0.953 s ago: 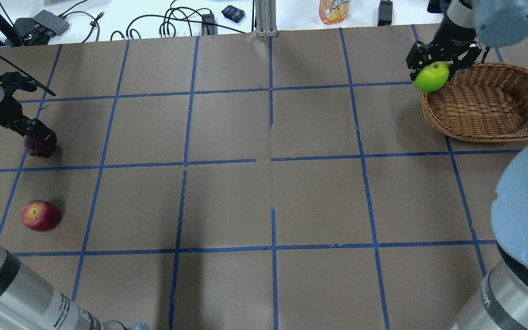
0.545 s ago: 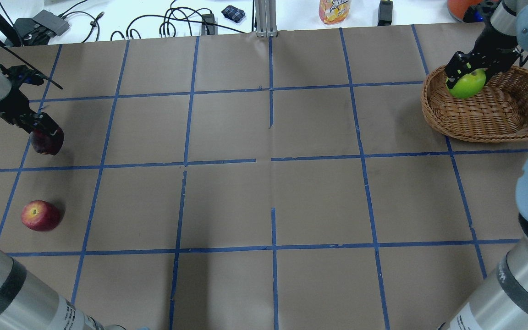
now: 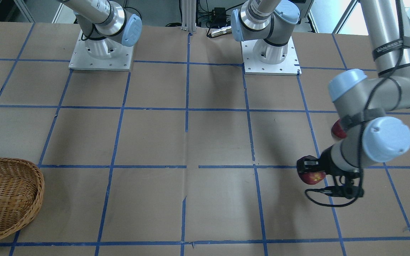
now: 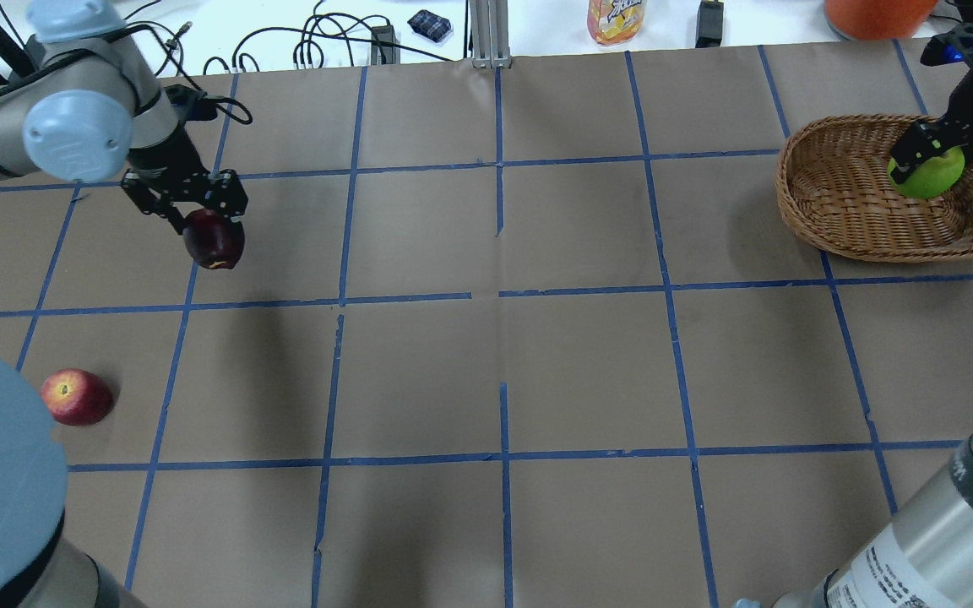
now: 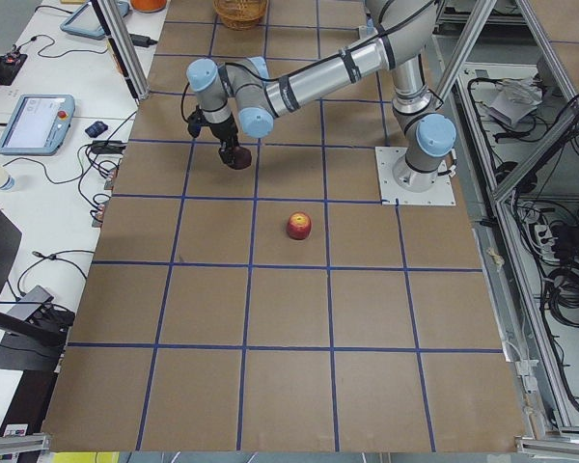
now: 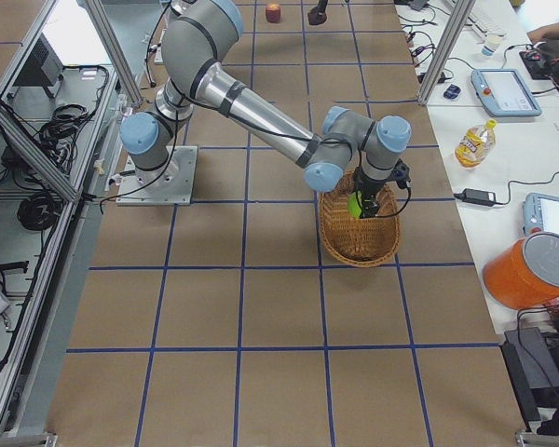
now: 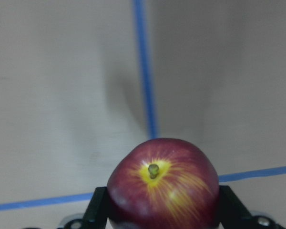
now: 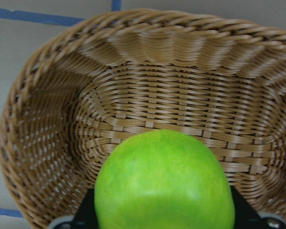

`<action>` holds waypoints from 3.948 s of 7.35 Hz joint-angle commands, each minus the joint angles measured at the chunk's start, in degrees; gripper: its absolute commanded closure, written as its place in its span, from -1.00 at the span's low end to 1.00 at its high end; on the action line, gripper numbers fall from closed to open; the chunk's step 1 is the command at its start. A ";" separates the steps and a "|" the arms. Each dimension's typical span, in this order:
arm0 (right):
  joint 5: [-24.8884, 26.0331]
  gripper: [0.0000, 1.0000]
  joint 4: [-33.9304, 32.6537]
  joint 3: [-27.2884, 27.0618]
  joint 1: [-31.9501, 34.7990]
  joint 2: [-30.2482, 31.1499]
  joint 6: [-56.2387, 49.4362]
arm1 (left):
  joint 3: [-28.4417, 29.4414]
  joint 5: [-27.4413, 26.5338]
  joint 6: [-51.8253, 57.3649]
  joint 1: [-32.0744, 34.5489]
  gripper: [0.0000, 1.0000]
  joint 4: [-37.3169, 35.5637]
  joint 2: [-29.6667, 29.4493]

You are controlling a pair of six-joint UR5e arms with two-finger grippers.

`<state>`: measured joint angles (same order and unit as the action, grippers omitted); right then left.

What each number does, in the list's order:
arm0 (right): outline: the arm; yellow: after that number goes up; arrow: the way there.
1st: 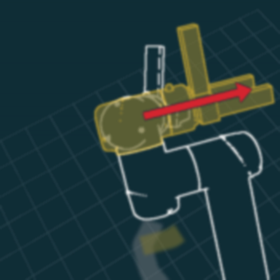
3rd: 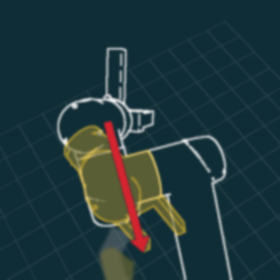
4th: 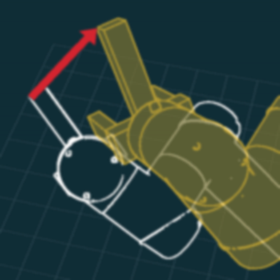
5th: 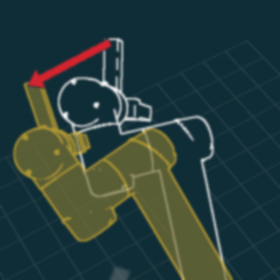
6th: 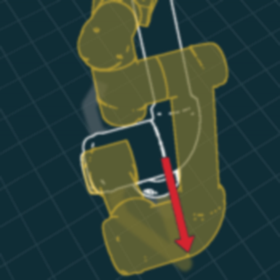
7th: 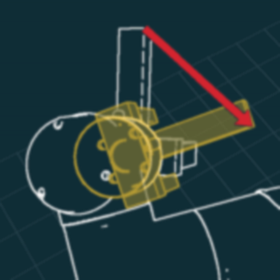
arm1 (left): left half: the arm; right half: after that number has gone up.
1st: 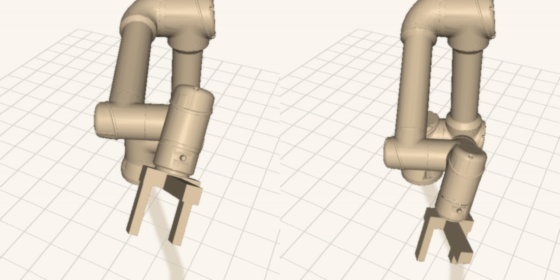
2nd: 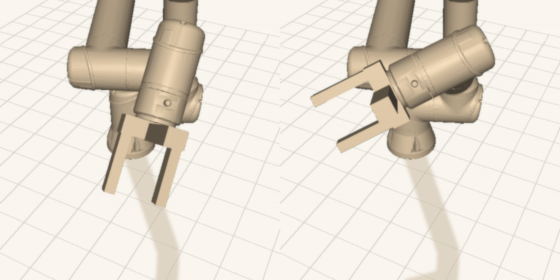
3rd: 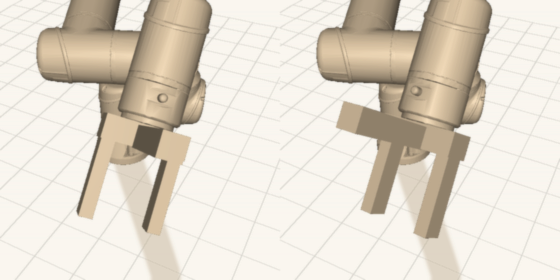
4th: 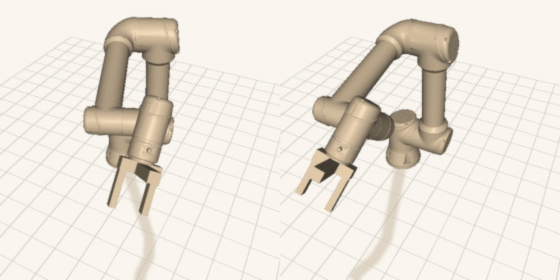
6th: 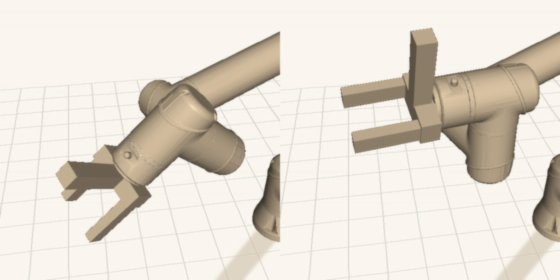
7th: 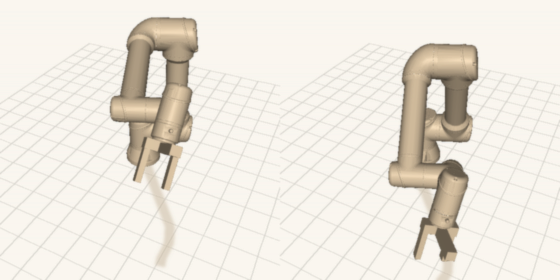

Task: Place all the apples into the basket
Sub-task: 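Carry the dark red apple with the left gripper to the table center and release, then move left gripper toward red-yellow apple while right gripper returns toward center, then grasp dark red apple with right gripper while left grasps red-yellow apple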

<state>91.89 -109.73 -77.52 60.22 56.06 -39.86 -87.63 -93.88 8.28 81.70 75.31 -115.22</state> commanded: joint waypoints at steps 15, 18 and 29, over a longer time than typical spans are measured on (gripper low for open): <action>-5.23 -1.00 8.49 0.27 28.94 7.05 43.11 | -2.01 1.34 -5.64 5.98 -0.96 19.67 12.98; -5.23 -1.00 8.74 -0.26 39.86 6.53 50.48 | -9.20 -0.75 16.26 -10.72 -0.89 18.31 19.15; -4.27 -1.00 -6.90 -11.51 50.61 0.73 50.23 | -30.93 -7.89 44.98 -27.82 -1.00 -20.81 10.56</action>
<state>87.59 -115.96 -88.39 110.81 57.43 10.81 -118.45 -101.47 53.32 53.88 54.89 -103.35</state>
